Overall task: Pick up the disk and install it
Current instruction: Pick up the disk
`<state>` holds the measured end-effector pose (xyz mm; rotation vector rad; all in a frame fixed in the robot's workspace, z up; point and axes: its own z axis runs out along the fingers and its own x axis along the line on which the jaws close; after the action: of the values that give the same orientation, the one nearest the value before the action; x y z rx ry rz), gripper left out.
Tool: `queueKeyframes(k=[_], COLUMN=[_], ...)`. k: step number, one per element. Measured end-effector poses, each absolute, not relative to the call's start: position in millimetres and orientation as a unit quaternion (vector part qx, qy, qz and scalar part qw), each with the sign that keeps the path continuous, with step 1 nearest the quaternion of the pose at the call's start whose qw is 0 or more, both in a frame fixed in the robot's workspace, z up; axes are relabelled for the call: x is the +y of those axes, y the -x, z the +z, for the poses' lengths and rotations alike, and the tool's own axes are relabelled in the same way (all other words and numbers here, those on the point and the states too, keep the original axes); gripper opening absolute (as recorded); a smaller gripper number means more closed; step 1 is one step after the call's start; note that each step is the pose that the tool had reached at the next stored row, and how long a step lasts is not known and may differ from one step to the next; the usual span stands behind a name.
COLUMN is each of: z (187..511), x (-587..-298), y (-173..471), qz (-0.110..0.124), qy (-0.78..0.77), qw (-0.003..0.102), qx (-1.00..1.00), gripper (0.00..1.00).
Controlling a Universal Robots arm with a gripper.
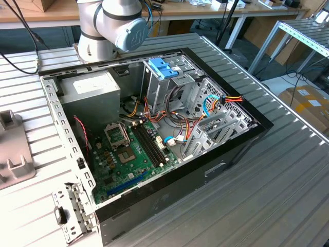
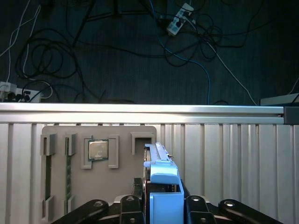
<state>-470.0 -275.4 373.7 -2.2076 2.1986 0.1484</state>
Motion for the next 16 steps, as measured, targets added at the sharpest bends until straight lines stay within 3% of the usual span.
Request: queueKeyframes(k=[16], z=[380.9], x=[-275.4], y=[470.0], qz=[0.048], qy=[0.708], qw=[0.011], qx=[0.705], gripper=[0.37])
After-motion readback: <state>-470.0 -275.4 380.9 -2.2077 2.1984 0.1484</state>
